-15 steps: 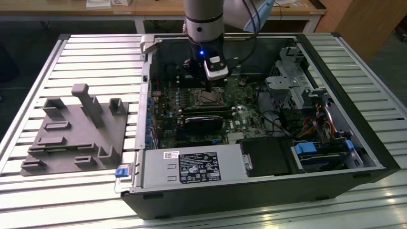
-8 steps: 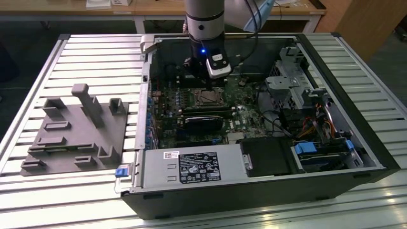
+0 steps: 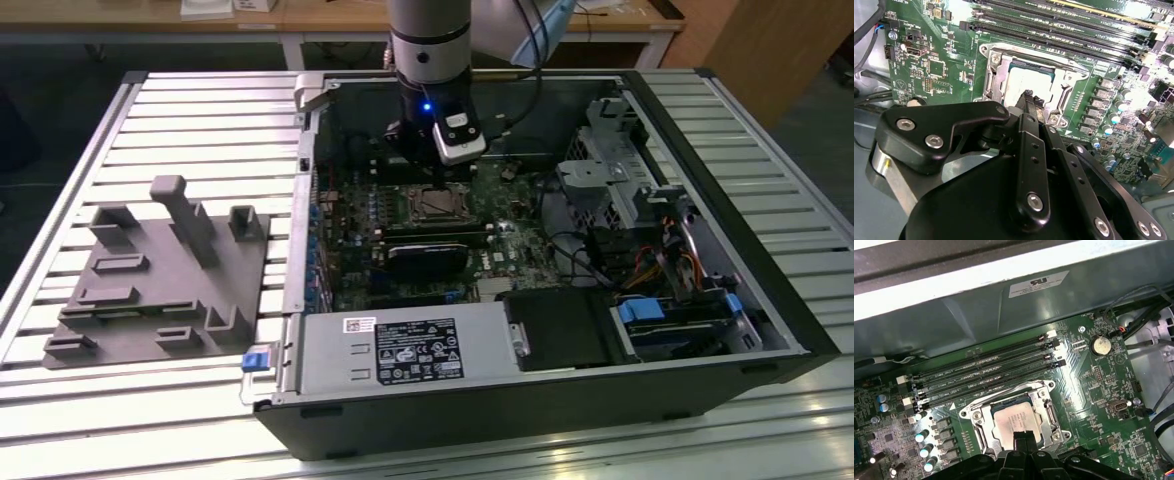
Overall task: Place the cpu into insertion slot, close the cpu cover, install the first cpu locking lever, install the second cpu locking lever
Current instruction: 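Install the second cpu locking lever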
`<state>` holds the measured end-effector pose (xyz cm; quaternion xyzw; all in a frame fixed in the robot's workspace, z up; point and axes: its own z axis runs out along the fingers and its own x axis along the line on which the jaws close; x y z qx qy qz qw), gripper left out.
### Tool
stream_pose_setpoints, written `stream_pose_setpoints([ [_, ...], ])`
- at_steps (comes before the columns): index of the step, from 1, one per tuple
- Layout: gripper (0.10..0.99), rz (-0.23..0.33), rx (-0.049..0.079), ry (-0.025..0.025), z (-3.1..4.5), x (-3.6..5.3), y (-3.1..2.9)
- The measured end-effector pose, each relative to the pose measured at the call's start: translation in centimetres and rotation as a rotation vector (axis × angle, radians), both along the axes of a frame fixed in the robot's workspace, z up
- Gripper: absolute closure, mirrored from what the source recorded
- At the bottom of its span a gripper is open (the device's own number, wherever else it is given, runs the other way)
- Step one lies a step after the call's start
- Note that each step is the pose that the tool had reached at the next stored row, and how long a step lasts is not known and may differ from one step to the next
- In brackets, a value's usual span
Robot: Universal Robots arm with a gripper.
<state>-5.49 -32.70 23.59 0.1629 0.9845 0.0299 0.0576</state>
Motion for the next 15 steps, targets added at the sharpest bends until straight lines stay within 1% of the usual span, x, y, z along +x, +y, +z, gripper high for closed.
stream_pose_setpoints([
  [7, 0.980, 0.001, 0.000, -0.0001, 0.01, 0.00, 0.00],
  [9, 0.980, 0.001, 0.000, 0.0001, 0.20, 0.00, -0.01],
  [12, 0.980, 0.001, 0.000, 0.0001, 0.73, 0.00, 0.00],
  [15, 0.980, 0.001, 0.000, -0.0002, 0.75, 0.00, 0.00],
])
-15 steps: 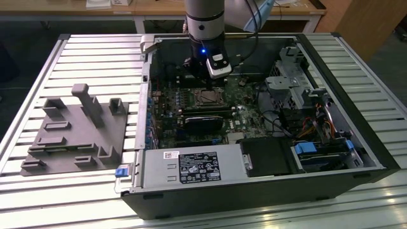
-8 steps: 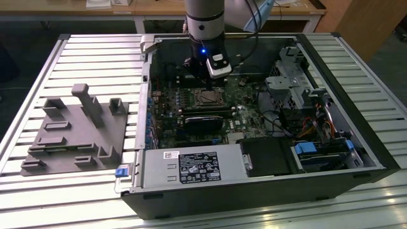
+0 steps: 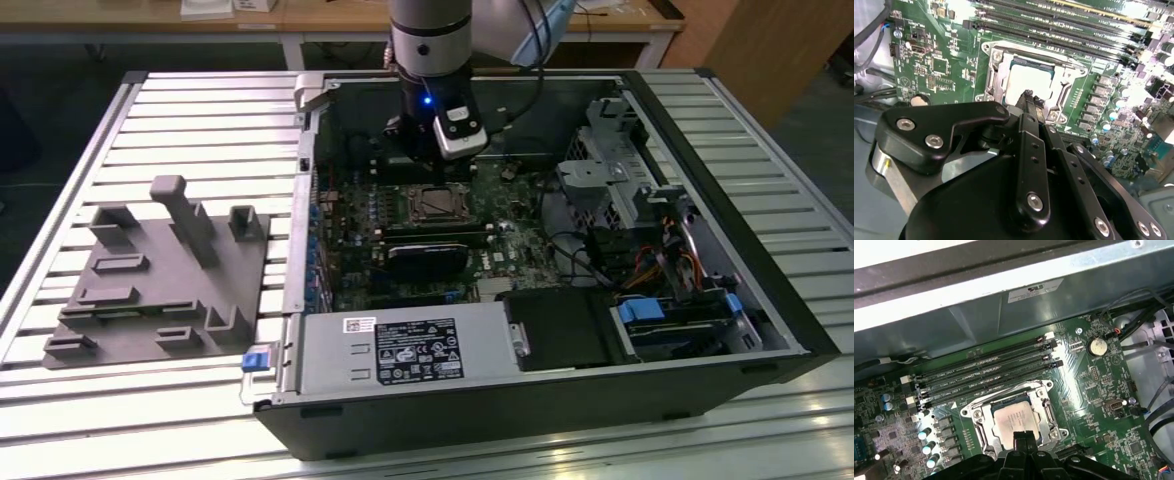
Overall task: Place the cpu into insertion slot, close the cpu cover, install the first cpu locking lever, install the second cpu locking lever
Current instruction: 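Install the second cpu locking lever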
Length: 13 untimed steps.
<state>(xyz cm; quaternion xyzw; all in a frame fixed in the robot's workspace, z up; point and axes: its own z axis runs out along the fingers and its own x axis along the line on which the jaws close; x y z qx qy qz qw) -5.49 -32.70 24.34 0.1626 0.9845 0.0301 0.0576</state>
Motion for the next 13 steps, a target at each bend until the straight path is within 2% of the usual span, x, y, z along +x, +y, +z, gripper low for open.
stream_pose_setpoints([
  [5, 0.980, 0.000, 0.000, 0.0001, 0.01, 0.00, -0.54],
  [13, 0.980, 0.000, 0.000, 0.0002, -0.02, 0.00, -2.38],
])
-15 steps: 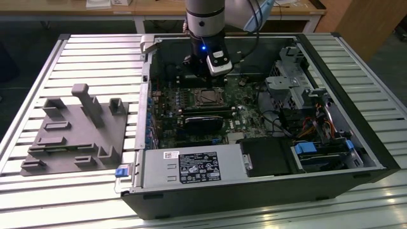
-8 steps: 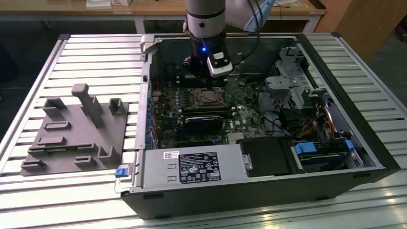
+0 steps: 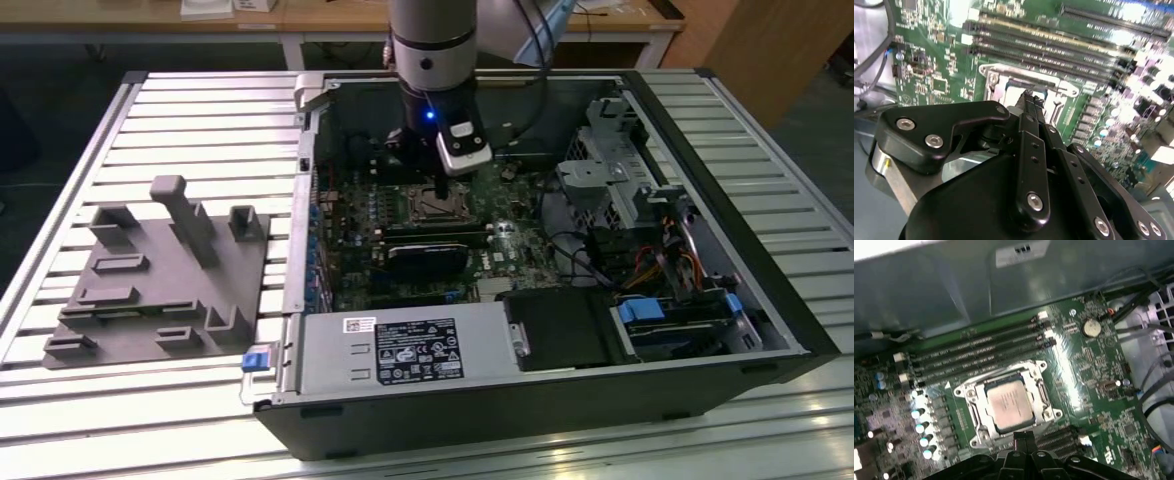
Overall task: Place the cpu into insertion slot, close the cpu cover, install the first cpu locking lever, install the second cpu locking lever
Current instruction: 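Install the second cpu locking lever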
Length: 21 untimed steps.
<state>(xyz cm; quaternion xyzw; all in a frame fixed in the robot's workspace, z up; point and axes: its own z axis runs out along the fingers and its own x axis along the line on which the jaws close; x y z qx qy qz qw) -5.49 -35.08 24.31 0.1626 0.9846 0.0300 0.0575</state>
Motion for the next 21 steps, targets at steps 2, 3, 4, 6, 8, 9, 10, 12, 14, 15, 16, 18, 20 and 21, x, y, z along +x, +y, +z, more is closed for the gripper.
stream_pose_setpoints([
  [2, 0.980, 0.000, 0.000, 0.0000, -0.01, 0.00, -0.44],
  [3, 0.980, 0.000, 0.000, 0.0000, -0.02, 0.00, -0.65],
  [4, 0.980, 0.000, 0.000, 0.0000, -0.04, 0.00, -0.87],
  [6, 0.980, 0.000, 0.000, 0.0002, -0.16, 0.00, -1.19],
  [8, 0.980, 0.002, 0.000, 0.0016, -0.39, 0.00, -1.38],
  [9, 0.980, 0.007, 0.000, 0.0030, -0.47, 0.00, -1.43],
  [10, 0.980, 0.013, 0.000, 0.0053, -0.55, 0.00, -1.48],
  [12, 0.980, 0.030, 0.000, 0.0087, -0.70, -0.01, -1.54],
  [14, 0.980, 0.046, 0.000, 0.0116, -0.84, -0.03, -1.59],
  [15, 0.980, 0.053, 0.000, 0.0125, -0.91, -0.06, -1.62],
  [16, 0.980, 0.060, 0.000, 0.0134, -1.00, -0.10, -1.65],
  [18, 0.980, 0.071, 0.000, 0.0141, -1.18, -0.22, -1.68],
  [20, 0.980, 0.081, 0.000, 0.0146, -1.40, -0.43, -1.72],
  [21, 0.980, 0.086, 0.000, 0.0146, -1.50, -0.58, -1.74],
])
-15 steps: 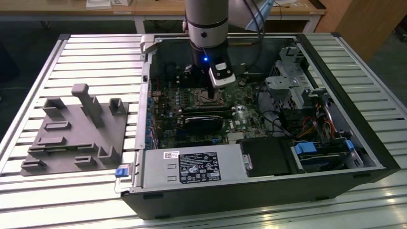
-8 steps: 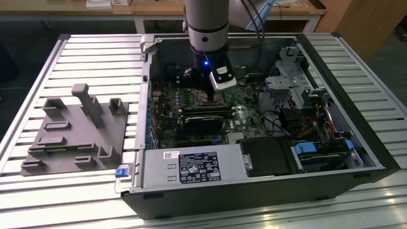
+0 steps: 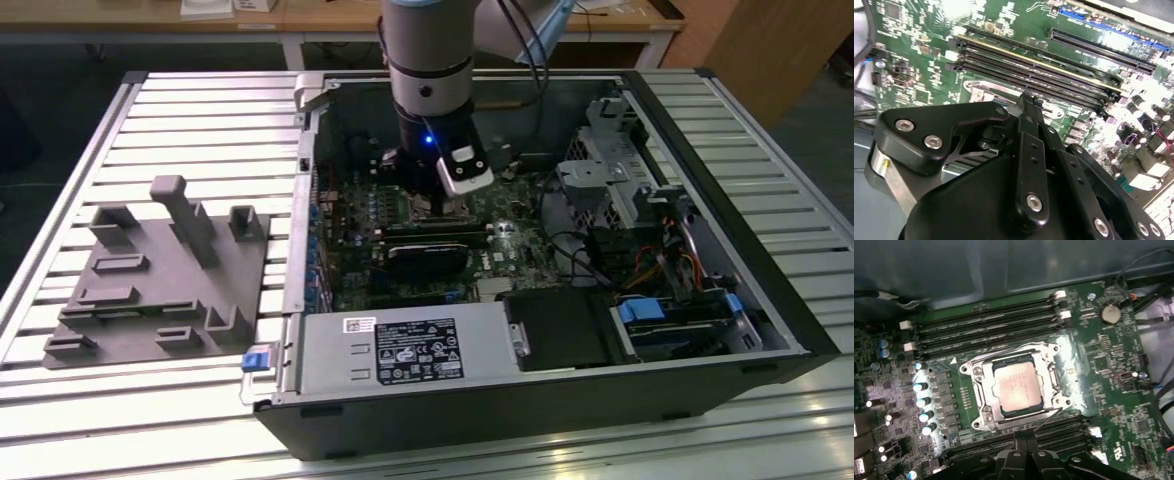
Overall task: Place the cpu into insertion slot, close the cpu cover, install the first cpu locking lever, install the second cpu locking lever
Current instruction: 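Install the second cpu locking lever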
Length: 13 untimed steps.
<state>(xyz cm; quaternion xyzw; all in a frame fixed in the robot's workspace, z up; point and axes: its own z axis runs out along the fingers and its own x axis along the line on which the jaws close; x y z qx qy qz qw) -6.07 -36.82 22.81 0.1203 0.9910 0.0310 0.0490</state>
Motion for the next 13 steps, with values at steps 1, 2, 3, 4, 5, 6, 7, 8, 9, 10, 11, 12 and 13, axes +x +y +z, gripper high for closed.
stream_pose_setpoints([
  [1, 0.980, 0.004, 0.000, 0.0000, -0.11, -0.16, -0.01],
  [2, 0.980, 0.008, 0.000, 0.0000, -0.22, -0.33, -0.02],
  [3, 0.980, 0.013, 0.000, -0.0001, -0.35, -0.49, -0.04],
  [4, 0.980, 0.017, 0.000, -0.0001, -0.45, -0.63, -0.05],
  [5, 0.980, 0.021, 0.000, 0.0000, -0.54, -0.77, -0.07],
  [6, 0.980, 0.025, 0.000, 0.0000, -0.63, -0.86, -0.09],
  [7, 0.980, 0.028, 0.001, -0.0001, -0.70, -0.94, -0.13],
  [8, 0.980, 0.030, 0.001, -0.0001, -0.74, -1.04, -0.15],
  [9, 0.980, 0.031, 0.001, -0.0001, -0.77, -1.13, -0.17],
  [10, 0.980, 0.032, 0.001, -0.0001, -0.82, -1.19, -0.20],
  [11, 0.980, 0.033, 0.002, 0.0000, -0.88, -1.23, -0.27],
  [12, 0.980, 0.035, 0.003, -0.0001, -0.95, -1.29, -0.34],
  [13, 0.980, 0.036, 0.004, -0.0002, -1.00, -1.36, -0.39],
])
